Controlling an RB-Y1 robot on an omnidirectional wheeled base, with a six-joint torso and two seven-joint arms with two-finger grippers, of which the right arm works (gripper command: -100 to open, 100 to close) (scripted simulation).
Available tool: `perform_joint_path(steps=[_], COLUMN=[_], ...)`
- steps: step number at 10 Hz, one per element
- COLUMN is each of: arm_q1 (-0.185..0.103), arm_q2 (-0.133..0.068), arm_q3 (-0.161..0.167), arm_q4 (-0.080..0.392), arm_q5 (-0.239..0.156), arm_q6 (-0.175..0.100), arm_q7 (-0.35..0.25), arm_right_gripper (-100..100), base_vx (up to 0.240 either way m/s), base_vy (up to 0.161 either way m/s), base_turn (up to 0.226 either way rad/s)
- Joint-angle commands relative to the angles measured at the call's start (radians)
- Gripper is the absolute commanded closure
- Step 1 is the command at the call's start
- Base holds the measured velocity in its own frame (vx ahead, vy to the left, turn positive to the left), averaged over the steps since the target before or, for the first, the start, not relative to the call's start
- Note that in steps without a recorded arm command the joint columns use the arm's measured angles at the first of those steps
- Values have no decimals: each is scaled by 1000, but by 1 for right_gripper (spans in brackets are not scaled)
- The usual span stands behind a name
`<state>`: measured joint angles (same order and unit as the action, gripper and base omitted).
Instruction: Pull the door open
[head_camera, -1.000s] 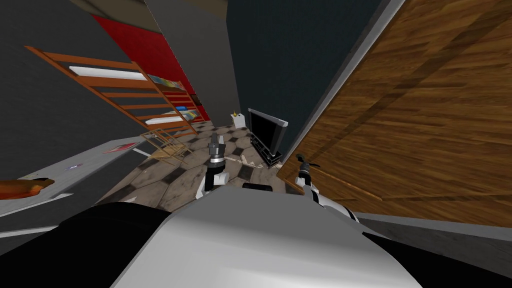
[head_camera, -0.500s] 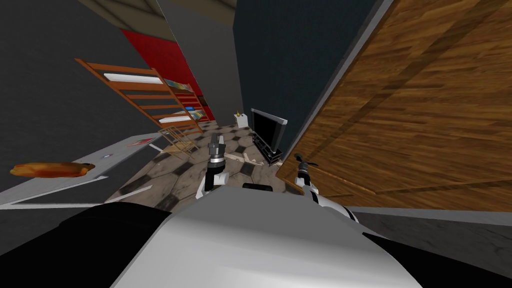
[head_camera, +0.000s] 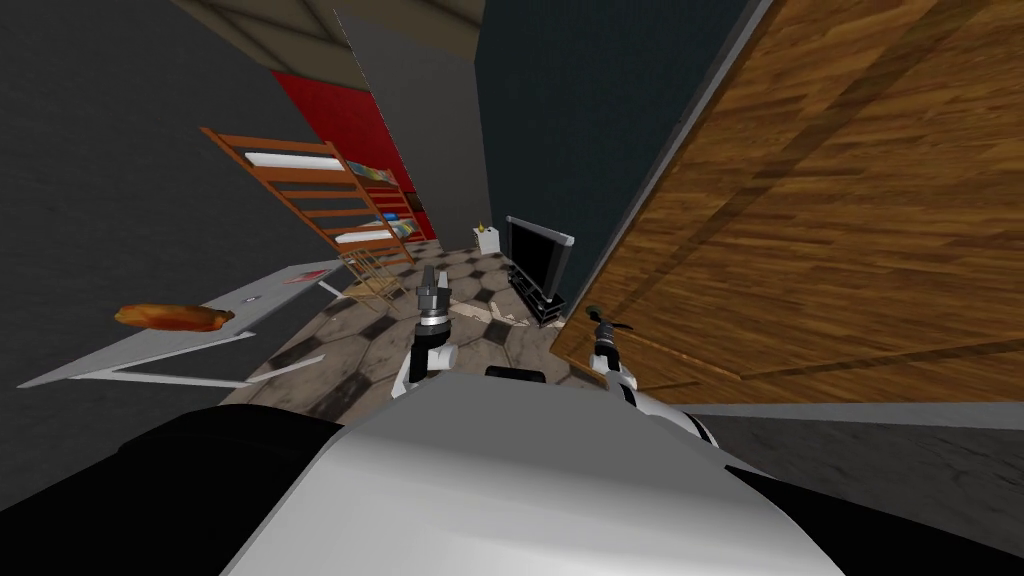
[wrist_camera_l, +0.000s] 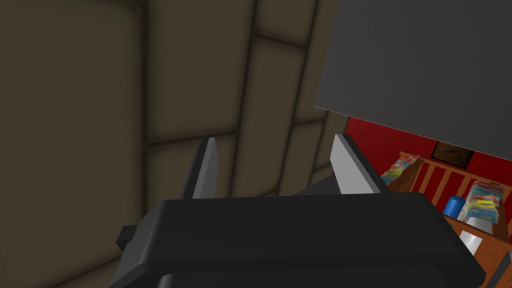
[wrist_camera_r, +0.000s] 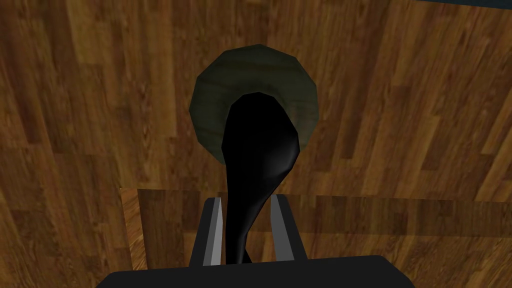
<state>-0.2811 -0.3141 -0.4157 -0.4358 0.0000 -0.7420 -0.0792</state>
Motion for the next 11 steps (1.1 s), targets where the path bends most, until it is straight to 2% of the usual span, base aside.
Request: perform_joint_path(steps=[1,8,10,11], arm_q1=[2,14,14,17], arm_q2=[-3,-22,-23,-25], arm_q3=[10,77,77,89], arm_q4=[-1,-10,-6,-3], arm_q5=[6,47,47,55], arm_q6=[-4,-29,-27,-33], arm_q7=[-11,-84,-85,-99], arm_right_gripper=[100,100,100,100], base_vx=[-121,-208,-138,-120], base_vy=[-8,-27,-33,-19], base_turn=[64,94,52,69])
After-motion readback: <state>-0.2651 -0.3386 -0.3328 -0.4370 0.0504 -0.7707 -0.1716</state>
